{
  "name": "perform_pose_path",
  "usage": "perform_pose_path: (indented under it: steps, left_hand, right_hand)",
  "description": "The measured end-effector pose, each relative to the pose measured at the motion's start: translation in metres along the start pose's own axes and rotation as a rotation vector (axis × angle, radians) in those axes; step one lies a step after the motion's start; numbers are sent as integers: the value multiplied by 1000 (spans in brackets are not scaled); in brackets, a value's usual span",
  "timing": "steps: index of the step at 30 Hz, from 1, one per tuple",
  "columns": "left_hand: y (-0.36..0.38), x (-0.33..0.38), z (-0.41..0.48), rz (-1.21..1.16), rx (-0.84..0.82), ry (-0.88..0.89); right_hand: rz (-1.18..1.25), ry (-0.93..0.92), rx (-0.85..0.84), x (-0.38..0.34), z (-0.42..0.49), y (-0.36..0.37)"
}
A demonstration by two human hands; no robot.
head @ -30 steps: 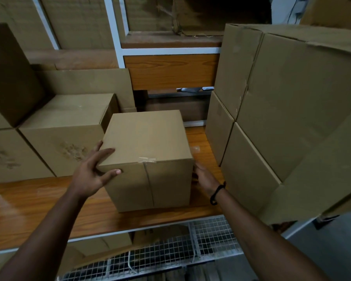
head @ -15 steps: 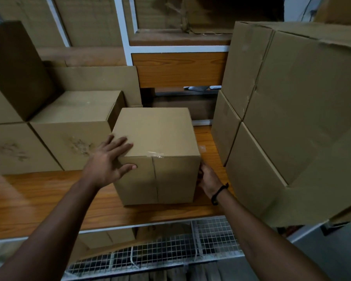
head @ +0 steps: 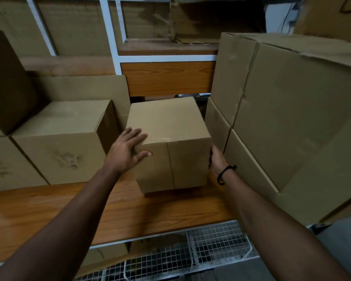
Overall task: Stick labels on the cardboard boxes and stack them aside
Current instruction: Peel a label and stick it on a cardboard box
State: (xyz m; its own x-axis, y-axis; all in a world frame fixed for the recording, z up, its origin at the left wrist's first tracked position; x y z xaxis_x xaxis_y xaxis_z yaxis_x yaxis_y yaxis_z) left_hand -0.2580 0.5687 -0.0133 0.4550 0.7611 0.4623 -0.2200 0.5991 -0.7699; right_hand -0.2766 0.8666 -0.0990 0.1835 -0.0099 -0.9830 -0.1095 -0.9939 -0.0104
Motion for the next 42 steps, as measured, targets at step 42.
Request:
perform_pose_path:
  steps: [42]
  left_hand:
    - [23, -48, -71, -463, 197, -260]
  right_hand:
    - [-564, -279, 75, -75, -43, 44]
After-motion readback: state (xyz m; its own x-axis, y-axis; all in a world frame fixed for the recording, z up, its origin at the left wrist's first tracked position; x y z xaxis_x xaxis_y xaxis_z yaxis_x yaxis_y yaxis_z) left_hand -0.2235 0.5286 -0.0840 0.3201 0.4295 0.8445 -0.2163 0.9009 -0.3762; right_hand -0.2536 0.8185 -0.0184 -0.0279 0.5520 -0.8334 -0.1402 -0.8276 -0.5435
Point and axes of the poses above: each hand's wrist, its own z-axis towards the middle knuckle, its own y-axis out of the palm, x = y × z, the point moved 6 cm from there along z, towards the middle knuckle, and after that the axes turned 6 degrees about -z, right-handed, at the moved point
